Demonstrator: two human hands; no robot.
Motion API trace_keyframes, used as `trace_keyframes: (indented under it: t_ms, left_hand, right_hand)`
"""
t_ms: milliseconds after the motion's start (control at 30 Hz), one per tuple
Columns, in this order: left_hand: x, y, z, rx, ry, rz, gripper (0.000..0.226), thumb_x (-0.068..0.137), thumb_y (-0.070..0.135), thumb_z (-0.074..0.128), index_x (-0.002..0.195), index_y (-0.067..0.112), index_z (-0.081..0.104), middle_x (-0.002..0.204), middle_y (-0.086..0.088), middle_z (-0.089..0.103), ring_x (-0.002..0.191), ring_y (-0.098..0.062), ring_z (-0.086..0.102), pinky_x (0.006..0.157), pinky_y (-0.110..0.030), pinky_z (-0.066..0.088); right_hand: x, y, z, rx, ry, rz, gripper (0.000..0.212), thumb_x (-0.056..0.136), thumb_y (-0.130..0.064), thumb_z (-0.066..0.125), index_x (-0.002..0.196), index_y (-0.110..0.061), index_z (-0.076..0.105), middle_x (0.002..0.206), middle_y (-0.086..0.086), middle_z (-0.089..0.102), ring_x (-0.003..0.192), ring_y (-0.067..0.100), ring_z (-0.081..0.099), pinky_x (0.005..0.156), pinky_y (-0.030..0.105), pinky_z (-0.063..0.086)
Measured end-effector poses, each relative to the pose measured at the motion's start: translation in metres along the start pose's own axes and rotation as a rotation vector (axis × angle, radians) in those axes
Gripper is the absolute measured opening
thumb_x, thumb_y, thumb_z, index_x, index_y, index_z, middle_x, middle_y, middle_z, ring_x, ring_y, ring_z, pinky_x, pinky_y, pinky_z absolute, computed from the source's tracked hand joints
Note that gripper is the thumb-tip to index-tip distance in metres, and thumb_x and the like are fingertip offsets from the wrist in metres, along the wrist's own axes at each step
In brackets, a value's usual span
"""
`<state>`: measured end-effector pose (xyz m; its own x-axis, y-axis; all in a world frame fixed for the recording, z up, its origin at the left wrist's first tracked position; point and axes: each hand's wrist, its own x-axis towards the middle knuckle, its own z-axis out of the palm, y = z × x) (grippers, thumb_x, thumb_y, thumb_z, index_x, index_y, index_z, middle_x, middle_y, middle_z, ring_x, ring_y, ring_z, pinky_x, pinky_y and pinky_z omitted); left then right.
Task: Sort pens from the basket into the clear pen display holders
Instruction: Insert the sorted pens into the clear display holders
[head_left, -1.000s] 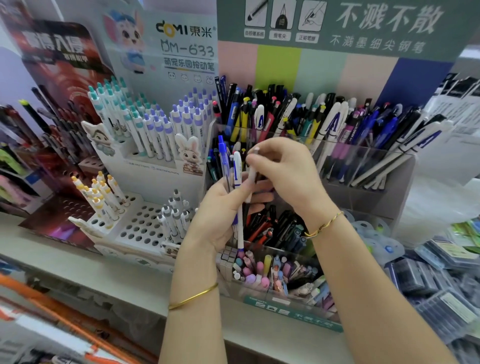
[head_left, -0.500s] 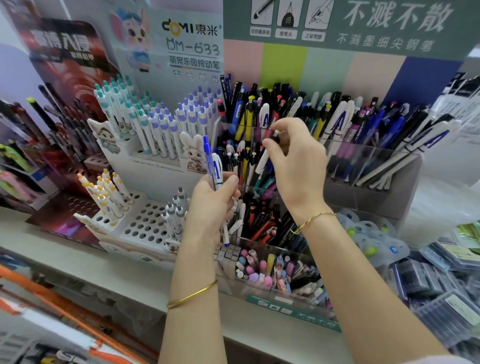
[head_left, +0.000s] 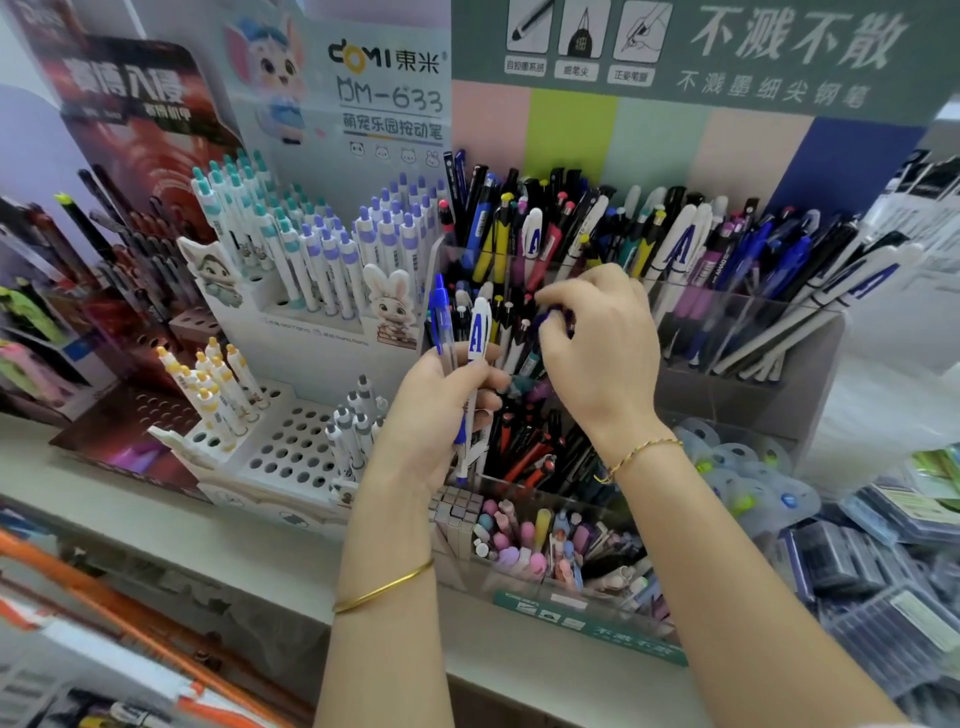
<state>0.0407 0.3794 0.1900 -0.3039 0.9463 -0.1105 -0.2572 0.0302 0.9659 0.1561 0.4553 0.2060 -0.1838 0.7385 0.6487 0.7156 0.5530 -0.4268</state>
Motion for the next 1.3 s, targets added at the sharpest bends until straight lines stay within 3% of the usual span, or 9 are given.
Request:
trace_keyframes:
  t_ms: [100, 267, 433, 567, 733, 933, 1067, 1200, 1300]
  left_hand:
    - [-0.001, -0.003, -0.001, 0.012, -0.06, 0.01, 0.018, 0.1, 0.008, 0.046, 0.104, 0.015, 0.062, 0.072, 0.006, 0.068, 0.062, -0.006, 0.058, 0.063, -0.021, 0.048]
    - [-0.001, -0.003, 0.001, 0.026, -0.116, 0.013, 0.015, 0.099, 0.009, 0.048, 0.103, 0.015, 0.061, 0.081, 0.001, 0.073, 0.07, -0.009, 0.064, 0.07, -0.026, 0.051]
    - [0.002, -0.004, -0.004, 0.012, 0.129, 0.036, 0.019, 0.102, 0.011, 0.043, 0.111, 0.012, 0.059, 0.099, -0.003, 0.072, 0.095, -0.014, 0.067, 0.083, -0.029, 0.053]
    - [0.004, -0.003, -0.008, 0.065, 0.278, 0.092, 0.016, 0.102, 0.011, 0.042, 0.103, 0.015, 0.058, 0.088, -0.001, 0.064, 0.067, -0.005, 0.057, 0.059, -0.02, 0.051]
    - [0.001, -0.002, -0.006, 0.131, 0.256, 0.077, 0.008, 0.099, 0.013, 0.049, 0.096, 0.02, 0.053, 0.074, 0.005, 0.057, 0.052, -0.003, 0.042, 0.045, -0.015, 0.035]
    - [0.0, 0.001, -0.002, 0.128, 0.227, 0.03, 0.009, 0.097, 0.015, 0.042, 0.103, 0.015, 0.048, 0.081, 0.0, 0.059, 0.058, -0.009, 0.043, 0.055, -0.025, 0.036]
    - [-0.005, 0.004, -0.001, 0.159, 0.183, 0.048, 0.019, 0.094, 0.005, 0.037, 0.1, 0.014, 0.053, 0.083, -0.002, 0.058, 0.062, -0.009, 0.047, 0.057, -0.023, 0.041]
    - [-0.007, 0.002, 0.001, 0.255, 0.147, 0.109, 0.017, 0.096, 0.008, 0.049, 0.103, 0.021, 0.058, 0.091, -0.001, 0.058, 0.077, -0.009, 0.055, 0.071, -0.024, 0.05]
    - [-0.006, 0.0, 0.004, 0.268, 0.103, 0.153, 0.02, 0.095, 0.007, 0.055, 0.101, 0.025, 0.06, 0.091, -0.002, 0.059, 0.084, -0.011, 0.058, 0.076, -0.024, 0.052]
  right_hand:
    - [0.0, -0.012, -0.01, 0.229, 0.014, 0.017, 0.023, 0.091, -0.012, 0.054, 0.109, -0.012, 0.07, 0.094, -0.001, 0.064, 0.092, 0.019, 0.058, 0.075, 0.025, 0.043]
    - [0.004, -0.02, -0.016, 0.445, -0.3, 0.07, 0.02, 0.087, -0.016, 0.067, 0.107, -0.013, 0.069, 0.086, -0.009, 0.064, 0.081, 0.004, 0.061, 0.078, 0.023, 0.053]
    - [0.007, -0.017, -0.019, 0.591, 0.161, 0.13, 0.01, 0.09, -0.01, 0.062, 0.099, -0.013, 0.063, 0.084, -0.015, 0.058, 0.073, -0.005, 0.056, 0.069, 0.01, 0.045]
    - [0.006, -0.018, -0.016, 0.462, 0.3, 0.029, 0.016, 0.09, -0.009, 0.061, 0.105, -0.006, 0.064, 0.086, -0.005, 0.06, 0.076, 0.008, 0.057, 0.074, 0.018, 0.049]
    - [0.004, -0.017, -0.003, 0.344, 0.193, -0.04, 0.021, 0.087, -0.007, 0.065, 0.106, -0.006, 0.057, 0.082, 0.0, 0.062, 0.074, 0.018, 0.06, 0.07, 0.037, 0.054]
    - [0.002, -0.011, 0.009, 0.09, 0.072, -0.094, 0.004, 0.087, -0.016, 0.067, 0.088, -0.012, 0.068, 0.085, 0.001, 0.066, 0.086, 0.023, 0.056, 0.067, 0.027, 0.043]
    - [0.0, -0.008, 0.008, -0.028, 0.007, -0.069, 0.022, 0.086, -0.012, 0.055, 0.095, -0.014, 0.075, 0.093, 0.007, 0.059, 0.092, 0.029, 0.051, 0.062, 0.028, 0.034]
    - [0.006, -0.012, -0.007, 0.228, 0.028, 0.031, 0.03, 0.086, -0.005, 0.049, 0.104, -0.013, 0.071, 0.098, 0.002, 0.061, 0.097, 0.022, 0.056, 0.075, 0.028, 0.044]
    - [0.007, -0.02, -0.019, 0.537, -0.145, 0.113, 0.013, 0.093, -0.018, 0.059, 0.101, -0.016, 0.068, 0.089, -0.007, 0.065, 0.084, 0.009, 0.062, 0.075, 0.024, 0.052]
